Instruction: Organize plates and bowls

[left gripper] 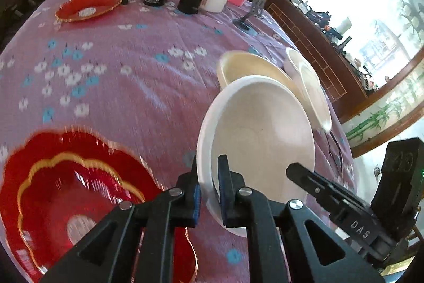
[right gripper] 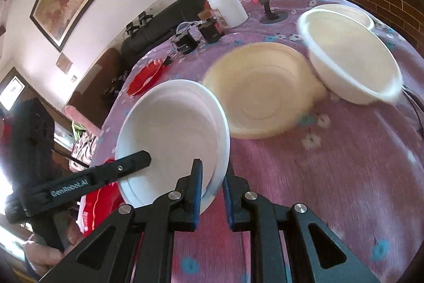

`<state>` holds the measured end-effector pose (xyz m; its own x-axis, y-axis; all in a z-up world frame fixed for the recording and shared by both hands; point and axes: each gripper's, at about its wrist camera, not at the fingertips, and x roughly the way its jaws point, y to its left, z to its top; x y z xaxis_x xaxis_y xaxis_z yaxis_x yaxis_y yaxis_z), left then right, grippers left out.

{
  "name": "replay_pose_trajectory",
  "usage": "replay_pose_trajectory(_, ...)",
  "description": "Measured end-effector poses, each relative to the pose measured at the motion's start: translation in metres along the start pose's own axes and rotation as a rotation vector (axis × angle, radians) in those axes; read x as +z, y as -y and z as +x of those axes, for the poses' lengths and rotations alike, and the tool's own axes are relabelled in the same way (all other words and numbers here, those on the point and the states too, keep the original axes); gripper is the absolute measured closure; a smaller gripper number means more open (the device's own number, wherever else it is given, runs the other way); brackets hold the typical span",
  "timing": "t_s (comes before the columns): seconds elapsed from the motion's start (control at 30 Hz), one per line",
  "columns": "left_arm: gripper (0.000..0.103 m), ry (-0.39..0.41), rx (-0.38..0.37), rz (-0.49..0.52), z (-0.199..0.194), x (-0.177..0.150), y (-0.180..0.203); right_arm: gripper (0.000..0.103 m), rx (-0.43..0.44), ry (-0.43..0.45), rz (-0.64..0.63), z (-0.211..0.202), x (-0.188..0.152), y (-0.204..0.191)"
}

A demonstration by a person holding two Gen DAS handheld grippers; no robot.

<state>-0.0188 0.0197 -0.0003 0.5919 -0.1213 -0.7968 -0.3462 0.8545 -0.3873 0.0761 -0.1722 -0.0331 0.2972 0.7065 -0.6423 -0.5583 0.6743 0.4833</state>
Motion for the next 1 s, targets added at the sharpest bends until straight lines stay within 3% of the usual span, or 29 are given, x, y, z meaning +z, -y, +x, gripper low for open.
replay_pose_trajectory(0.17, 0.092, -0.017, 0.013, 0.000, 0.006, -0.026, 0.000, 0.087, -0.020, -0.029, -0.023, -0.003, -0.018, 0.001)
replay_pose_trajectory(0.33, 0.092, -0.005, 0.017, 0.025, 0.005, -0.027, 0.006, 0.086, -0.022, -0.057, -0.004, 0.006, -0.026, 0.012)
replay_pose_trajectory(0.53, 0.078, 0.007, 0.007, 0.023, 0.009, -0.024, 0.005, 0.079, -0.023, -0.058, -0.005, 0.004, -0.024, 0.014)
replay_pose_trajectory(0.6, 0.065, 0.012, 0.005, 0.027, 0.008, -0.023, 0.006, 0.076, -0.026, -0.062, -0.016, 0.001, -0.021, 0.013)
replay_pose_trajectory(0.67, 0.063, 0.017, -0.005, 0.033, 0.006, -0.023, 0.006, 0.073, -0.035, -0.053, -0.024, -0.004, -0.014, 0.010)
replay_pose_trajectory(0.77, 0.063, 0.023, -0.016, 0.039, 0.003, -0.022, 0.004, 0.073, -0.074, -0.003, -0.064, -0.025, 0.004, -0.002)
replay_pose_trajectory(1.0, 0.063, 0.130, -0.055, 0.038, -0.038, -0.025, -0.008, 0.073, -0.118, 0.234, -0.124, -0.110, 0.064, -0.047)
